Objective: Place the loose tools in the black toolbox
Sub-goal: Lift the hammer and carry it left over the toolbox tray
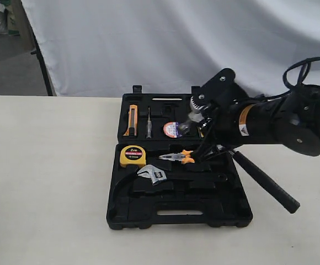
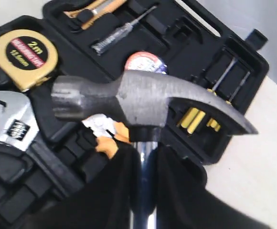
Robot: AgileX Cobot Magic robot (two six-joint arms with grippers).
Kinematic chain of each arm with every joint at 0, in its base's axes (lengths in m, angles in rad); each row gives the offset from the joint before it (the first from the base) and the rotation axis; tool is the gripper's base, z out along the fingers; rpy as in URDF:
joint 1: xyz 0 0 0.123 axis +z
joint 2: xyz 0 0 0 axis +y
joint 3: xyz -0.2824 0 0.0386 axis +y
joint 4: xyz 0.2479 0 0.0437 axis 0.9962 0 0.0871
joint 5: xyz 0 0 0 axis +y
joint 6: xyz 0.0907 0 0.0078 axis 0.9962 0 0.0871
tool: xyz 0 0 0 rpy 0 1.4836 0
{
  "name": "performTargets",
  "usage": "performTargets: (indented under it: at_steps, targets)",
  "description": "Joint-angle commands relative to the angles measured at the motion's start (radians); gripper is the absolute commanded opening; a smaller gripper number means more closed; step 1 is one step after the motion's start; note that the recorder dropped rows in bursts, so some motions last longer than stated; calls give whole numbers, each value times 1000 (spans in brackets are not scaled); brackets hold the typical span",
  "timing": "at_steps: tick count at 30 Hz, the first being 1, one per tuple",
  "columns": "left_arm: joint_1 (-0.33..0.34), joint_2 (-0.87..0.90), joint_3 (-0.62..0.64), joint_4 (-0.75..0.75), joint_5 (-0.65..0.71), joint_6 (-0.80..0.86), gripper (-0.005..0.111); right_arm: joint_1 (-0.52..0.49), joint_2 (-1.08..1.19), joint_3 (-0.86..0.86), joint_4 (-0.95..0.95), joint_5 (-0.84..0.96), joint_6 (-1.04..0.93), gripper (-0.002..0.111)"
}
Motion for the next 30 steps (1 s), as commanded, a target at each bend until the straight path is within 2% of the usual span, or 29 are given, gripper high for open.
performTargets:
  at_steps: [1, 12, 23, 27, 30]
  targets:
    - [25, -3, -3, 4, -7, -5, 1, 81, -10, -6, -13, -20, -63, -1]
    - [25, -3, -3, 4, -7, -5, 1, 184, 5, -14, -13, -12, -129, -1]
    - [25, -3, -3, 4, -7, -5, 1, 287, 167, -196, 27, 188, -307, -1]
    - [25, -3, -3, 4, -7, -5, 1, 316, 201, -271, 225, 313, -532, -1]
    - [25, -3, -3, 4, -7, -5, 1, 321, 216, -326, 549, 423, -870, -1]
